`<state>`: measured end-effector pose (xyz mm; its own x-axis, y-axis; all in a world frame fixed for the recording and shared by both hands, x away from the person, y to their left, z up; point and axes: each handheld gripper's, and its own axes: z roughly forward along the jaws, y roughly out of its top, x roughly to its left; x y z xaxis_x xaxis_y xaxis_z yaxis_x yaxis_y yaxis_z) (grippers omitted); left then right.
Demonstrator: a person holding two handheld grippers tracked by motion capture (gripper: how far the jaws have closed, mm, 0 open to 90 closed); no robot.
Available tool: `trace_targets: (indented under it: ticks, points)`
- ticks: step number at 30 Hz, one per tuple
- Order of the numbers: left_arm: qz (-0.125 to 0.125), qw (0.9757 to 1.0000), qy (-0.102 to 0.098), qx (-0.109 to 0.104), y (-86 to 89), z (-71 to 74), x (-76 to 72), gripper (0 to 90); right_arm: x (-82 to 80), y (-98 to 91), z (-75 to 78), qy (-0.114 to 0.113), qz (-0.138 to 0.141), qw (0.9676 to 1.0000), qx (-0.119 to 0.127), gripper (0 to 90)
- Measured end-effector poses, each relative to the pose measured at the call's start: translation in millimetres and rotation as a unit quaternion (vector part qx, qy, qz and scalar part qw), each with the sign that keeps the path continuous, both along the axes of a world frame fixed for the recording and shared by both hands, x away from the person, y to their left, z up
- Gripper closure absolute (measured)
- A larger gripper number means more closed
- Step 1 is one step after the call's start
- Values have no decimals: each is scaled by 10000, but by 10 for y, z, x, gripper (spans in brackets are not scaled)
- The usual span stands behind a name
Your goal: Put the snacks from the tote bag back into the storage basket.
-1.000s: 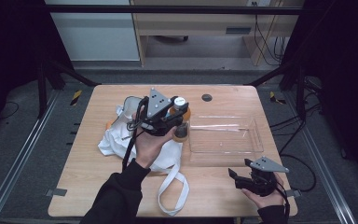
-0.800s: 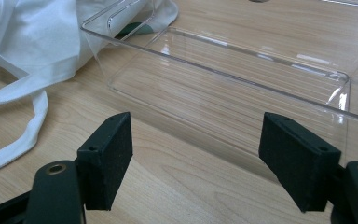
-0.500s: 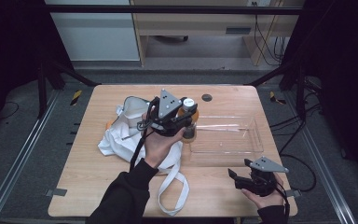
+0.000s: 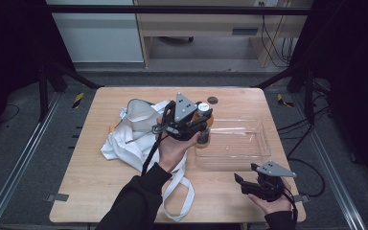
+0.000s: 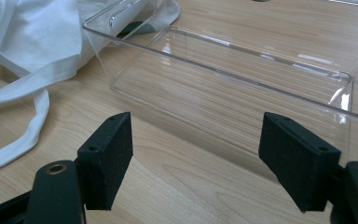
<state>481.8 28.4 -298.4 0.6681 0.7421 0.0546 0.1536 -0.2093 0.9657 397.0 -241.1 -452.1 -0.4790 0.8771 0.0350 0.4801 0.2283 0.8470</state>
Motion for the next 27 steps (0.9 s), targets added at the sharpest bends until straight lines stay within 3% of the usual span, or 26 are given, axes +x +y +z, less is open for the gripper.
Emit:
trace_targets:
  ticks: [27]
  points:
    - [-87, 9998, 169, 101, -227, -222, 113, 587, -2, 18, -5, 36, 25, 10000, 19, 261]
